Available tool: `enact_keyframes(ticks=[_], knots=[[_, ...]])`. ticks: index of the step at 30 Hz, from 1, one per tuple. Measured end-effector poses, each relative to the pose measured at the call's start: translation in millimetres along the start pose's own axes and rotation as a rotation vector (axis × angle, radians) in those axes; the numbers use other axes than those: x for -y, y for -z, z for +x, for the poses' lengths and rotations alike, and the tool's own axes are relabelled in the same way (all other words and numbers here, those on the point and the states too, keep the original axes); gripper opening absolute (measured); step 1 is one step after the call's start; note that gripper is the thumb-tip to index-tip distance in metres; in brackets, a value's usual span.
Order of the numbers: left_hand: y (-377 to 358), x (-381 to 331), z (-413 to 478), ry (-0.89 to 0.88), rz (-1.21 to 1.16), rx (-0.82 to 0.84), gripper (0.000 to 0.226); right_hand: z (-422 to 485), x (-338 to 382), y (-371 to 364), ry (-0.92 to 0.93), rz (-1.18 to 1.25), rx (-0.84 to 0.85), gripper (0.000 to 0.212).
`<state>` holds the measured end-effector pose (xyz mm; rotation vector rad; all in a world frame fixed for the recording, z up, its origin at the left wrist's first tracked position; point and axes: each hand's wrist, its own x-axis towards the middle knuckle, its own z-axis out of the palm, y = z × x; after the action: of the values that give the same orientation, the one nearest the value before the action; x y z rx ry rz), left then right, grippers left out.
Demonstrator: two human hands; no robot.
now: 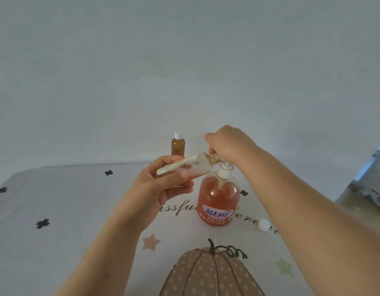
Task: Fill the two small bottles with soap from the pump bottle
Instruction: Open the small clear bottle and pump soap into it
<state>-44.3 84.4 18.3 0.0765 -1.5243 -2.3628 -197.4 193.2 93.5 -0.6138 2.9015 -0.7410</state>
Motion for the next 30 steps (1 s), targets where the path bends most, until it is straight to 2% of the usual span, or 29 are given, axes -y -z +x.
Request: enact_keyframes(ticks=[6, 14, 21, 25, 30], knots=[[5, 3, 5, 0.018, 0.034, 0.01, 0.023, 3, -7, -10, 0.027, 0.014, -0.08, 0.038], [4, 5, 3, 0.024, 0.03, -0.005, 0.023, 1, -8, -13, 0.002, 0.019, -0.049, 0.037], [-1, 0, 0, 0.007, 0.006, -0.021, 0.026, -6, -4, -2, 0.038, 0.072, -0.132, 0.037], [-3, -2, -1, -0.004, -0.009, -0.013, 0.026, -5, -1, 4, 0.063, -0.015, -0.086, 0.036], [-3, -3, -1, -0.006, 0.004, -0.001, 0.026, -1, -3, 2, 0.042, 0.036, -0.037, 0.036]])
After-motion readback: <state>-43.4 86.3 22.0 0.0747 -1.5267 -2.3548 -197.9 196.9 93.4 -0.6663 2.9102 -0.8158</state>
